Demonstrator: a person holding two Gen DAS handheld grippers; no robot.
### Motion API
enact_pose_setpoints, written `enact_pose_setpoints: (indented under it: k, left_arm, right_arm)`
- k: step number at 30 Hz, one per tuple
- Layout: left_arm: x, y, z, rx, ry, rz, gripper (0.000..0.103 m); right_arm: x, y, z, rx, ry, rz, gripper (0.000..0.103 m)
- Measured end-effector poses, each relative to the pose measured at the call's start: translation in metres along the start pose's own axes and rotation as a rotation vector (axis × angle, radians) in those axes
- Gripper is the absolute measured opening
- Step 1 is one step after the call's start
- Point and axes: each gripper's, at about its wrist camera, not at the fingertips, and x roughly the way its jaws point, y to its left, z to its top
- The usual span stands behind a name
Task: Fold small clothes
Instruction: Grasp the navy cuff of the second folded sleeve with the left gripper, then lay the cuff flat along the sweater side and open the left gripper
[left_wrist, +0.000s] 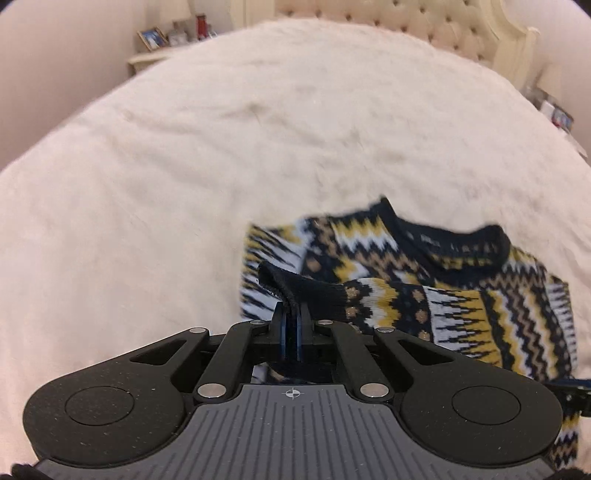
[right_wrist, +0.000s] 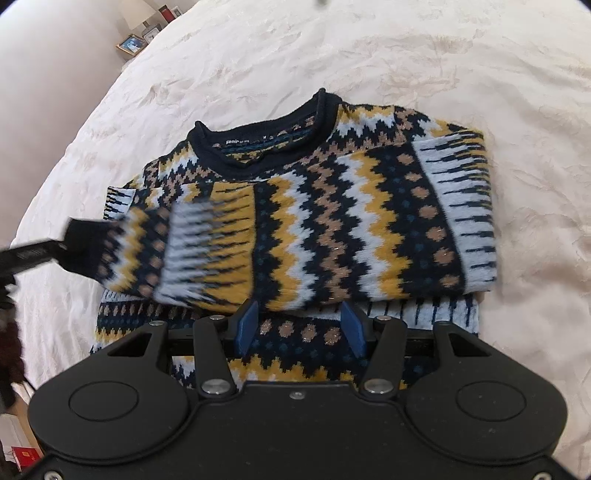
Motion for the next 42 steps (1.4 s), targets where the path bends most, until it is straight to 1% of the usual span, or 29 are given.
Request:
enact_pose_setpoints:
  k: [5, 7, 9, 11, 13, 14, 16, 19, 21, 22, 26, 30, 32, 34, 38, 42]
  left_arm:
    - [0.018, 0.010, 0.000, -0.005, 0.044, -0.006, 0.005]
    - [0.029, 0.009, -0.002, -0.001, 0.081, -0.005, 0.005]
    - [0.041, 0.007, -0.007, 0.008, 0.117, 0.020, 0.008]
    - [0.051, 0.009, -0.012, 0.004, 0.151, 0.043, 0.008]
    - [0.063, 0.014, -0.016, -0.015, 0.199, 0.039, 0.009]
    - [0.066, 0.017, -0.017, -0.027, 0.217, 0.030, 0.012]
    - [0.071, 0.023, -0.019, -0.046, 0.237, 0.022, 0.025]
    - [0.073, 0.030, -0.022, -0.069, 0.242, 0.019, 0.031]
    - [0.073, 0.033, -0.025, -0.075, 0.244, 0.016, 0.032]
    - [0.072, 0.034, -0.025, -0.075, 0.246, 0.016, 0.033]
    - [0.074, 0.033, -0.026, -0.069, 0.248, 0.016, 0.034]
    - [0.077, 0.033, -0.025, -0.074, 0.254, 0.018, 0.037]
    - [0.079, 0.033, -0.025, -0.079, 0.255, 0.020, 0.040]
    - [0.080, 0.034, -0.025, -0.085, 0.256, 0.022, 0.043]
    - [0.081, 0.038, -0.027, -0.099, 0.255, 0.023, 0.051]
    - [0.083, 0.042, -0.028, -0.107, 0.251, 0.029, 0.065]
  right_arm:
    - [-0.001, -0.004, 0.005, 0.004, -0.015, -0.009, 0.058]
    - [0.001, -0.007, 0.010, 0.000, -0.021, -0.018, 0.058]
    - [0.003, -0.010, 0.017, -0.004, -0.030, -0.026, 0.058]
    - [0.008, -0.014, 0.022, -0.008, -0.032, -0.041, 0.058]
    - [0.014, -0.022, 0.028, 0.004, -0.022, -0.065, 0.058]
    - [0.016, -0.026, 0.030, 0.016, -0.018, -0.075, 0.058]
    - [0.021, -0.037, 0.032, 0.043, -0.006, -0.096, 0.058]
    - [0.024, -0.049, 0.035, 0.075, 0.008, -0.129, 0.058]
    - [0.022, -0.051, 0.038, 0.085, 0.014, -0.125, 0.057]
    - [0.019, -0.050, 0.040, 0.085, 0.006, -0.127, 0.058]
    - [0.004, -0.042, 0.058, 0.031, -0.081, -0.121, 0.058]
    - [0.009, -0.049, 0.088, 0.044, -0.106, -0.135, 0.060]
    - [0.019, -0.056, 0.101, 0.052, -0.102, -0.142, 0.060]
    - [0.032, -0.066, 0.112, 0.067, -0.079, -0.154, 0.060]
    - [0.051, -0.081, 0.119, 0.097, -0.033, -0.186, 0.059]
    - [0.050, -0.080, 0.120, 0.089, -0.032, -0.193, 0.060]
